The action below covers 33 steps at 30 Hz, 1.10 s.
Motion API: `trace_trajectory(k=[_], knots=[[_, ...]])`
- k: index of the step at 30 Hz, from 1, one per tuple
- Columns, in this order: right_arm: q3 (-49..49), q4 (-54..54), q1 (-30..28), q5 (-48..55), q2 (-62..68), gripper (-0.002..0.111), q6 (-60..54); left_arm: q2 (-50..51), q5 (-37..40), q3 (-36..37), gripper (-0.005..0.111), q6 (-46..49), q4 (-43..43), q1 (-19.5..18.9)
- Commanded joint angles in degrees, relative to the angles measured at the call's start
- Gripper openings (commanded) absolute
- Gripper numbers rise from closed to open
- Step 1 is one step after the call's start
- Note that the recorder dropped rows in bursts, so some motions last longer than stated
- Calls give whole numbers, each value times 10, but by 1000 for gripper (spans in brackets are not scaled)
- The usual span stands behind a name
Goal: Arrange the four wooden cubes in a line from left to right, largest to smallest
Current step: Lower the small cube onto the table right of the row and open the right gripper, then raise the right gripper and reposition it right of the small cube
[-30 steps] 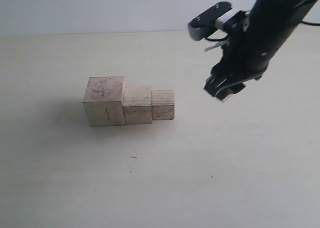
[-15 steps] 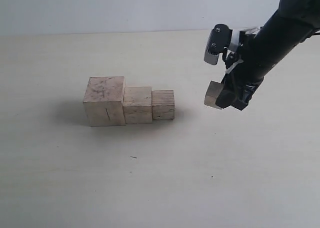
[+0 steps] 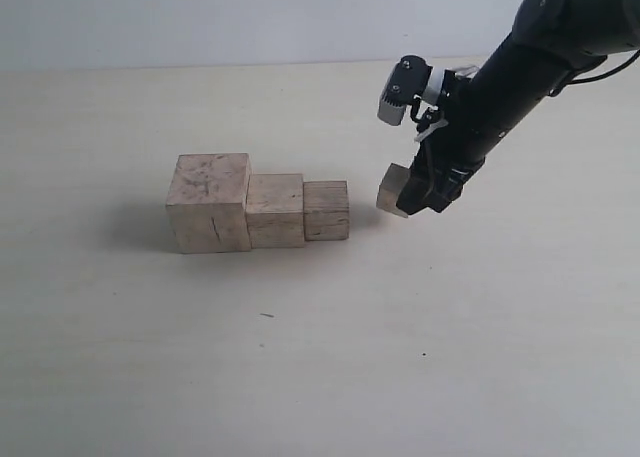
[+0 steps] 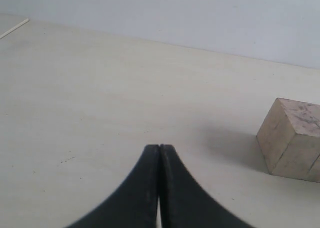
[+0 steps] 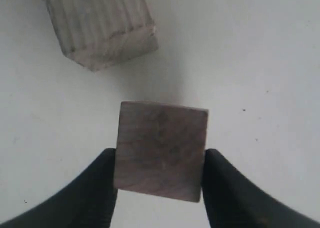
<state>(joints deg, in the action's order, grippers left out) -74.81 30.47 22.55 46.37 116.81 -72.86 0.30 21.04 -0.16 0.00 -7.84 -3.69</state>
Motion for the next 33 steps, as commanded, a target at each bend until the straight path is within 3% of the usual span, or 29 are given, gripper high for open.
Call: trace_trajectory(k=[1,15,19,21,25,33], knots=[[-11,11,1,25,26,0,-6,-3,-6,2,0,0,0,3],[-11,61,1,29,40,2,-13,-3,-6,2,0,0,0,3],[-11,76,1,29,40,19,-13,-3,-6,2,0,0,0,3],[-11,74,1,29,40,36,-13,-3,-6,2,0,0,0,3],[-11,74,1,29,40,56,-10,-3,-6,2,0,0,0,3],[-11,73,1,31,21,59,26,-3,-6,2,0,0,0,3]])
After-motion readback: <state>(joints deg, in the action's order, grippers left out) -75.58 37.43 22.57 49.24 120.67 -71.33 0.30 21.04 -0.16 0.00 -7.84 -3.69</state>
